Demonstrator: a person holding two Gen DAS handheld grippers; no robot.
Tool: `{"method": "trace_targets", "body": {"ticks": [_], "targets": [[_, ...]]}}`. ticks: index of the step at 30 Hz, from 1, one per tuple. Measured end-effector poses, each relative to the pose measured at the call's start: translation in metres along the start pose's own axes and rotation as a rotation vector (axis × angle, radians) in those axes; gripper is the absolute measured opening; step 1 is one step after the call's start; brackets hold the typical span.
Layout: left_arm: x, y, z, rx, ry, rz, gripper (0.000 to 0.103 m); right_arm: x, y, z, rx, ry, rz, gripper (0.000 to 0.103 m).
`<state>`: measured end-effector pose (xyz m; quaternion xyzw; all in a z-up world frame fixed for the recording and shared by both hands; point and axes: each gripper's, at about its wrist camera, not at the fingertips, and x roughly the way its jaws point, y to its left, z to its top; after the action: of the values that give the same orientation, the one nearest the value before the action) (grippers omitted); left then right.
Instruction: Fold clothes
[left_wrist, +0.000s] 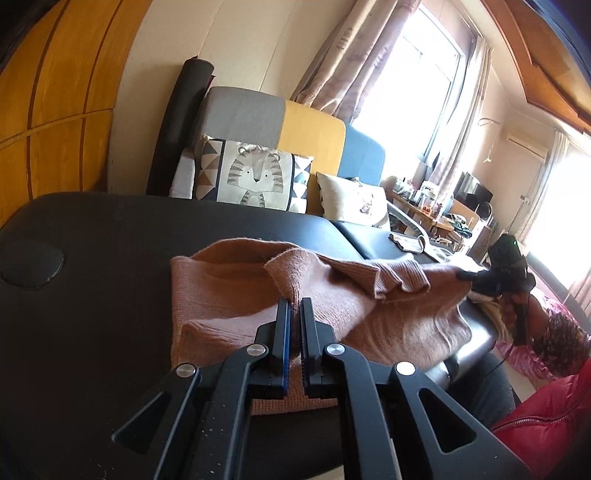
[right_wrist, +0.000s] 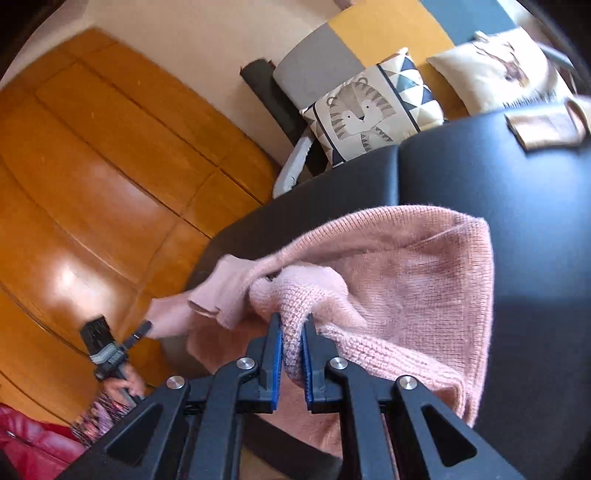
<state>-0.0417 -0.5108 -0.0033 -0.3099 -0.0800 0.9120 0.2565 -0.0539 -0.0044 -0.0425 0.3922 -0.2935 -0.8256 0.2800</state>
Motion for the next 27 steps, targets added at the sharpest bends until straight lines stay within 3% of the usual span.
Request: {"method": "trace_targets", "body": {"ticks": [3,7,10,16,18,21,23,24,27], "targets": [[0.009,0.002,-0.001,0.009,0.035,0.025,0.004,0.006,-0.007,-0.007,-0.010,0.044,-0.054,0.008],[-0.004,0.011,0.006,-0.067,-0.034,-0.036,0.004,-0.019,-0.013,0.002,0.092,-0.128,0.143,0.008],[-0.014,0.018,0.007,-0.088,-0.060,-0.062,0.004,-0.025,0.008,0.000,-0.038,-0.076,0.174,0.008],[-0.033,0.029,-0.010,-0.078,-0.027,-0.097,0.004,-0.056,0.042,-0.042,-0.238,-0.077,0.416,0.005],[-0.036,0.033,-0.019,-0.083,0.001,-0.098,0.004,-0.051,0.042,-0.059,-0.266,-0.017,0.360,0.005],[-0.042,0.036,-0.033,-0.092,0.038,-0.101,0.004,-0.033,0.033,-0.070,-0.260,0.059,0.161,0.010],[-0.048,0.035,-0.041,-0.089,0.057,-0.102,0.004,-0.023,0.033,-0.068,-0.262,0.045,0.061,0.017],[-0.052,0.035,-0.045,-0.087,0.062,-0.102,0.004,-0.019,0.034,-0.066,-0.265,0.029,0.019,0.030],[-0.066,0.041,-0.049,-0.116,0.035,-0.087,0.004,0.008,0.033,-0.051,-0.246,0.018,-0.061,0.031]]}}
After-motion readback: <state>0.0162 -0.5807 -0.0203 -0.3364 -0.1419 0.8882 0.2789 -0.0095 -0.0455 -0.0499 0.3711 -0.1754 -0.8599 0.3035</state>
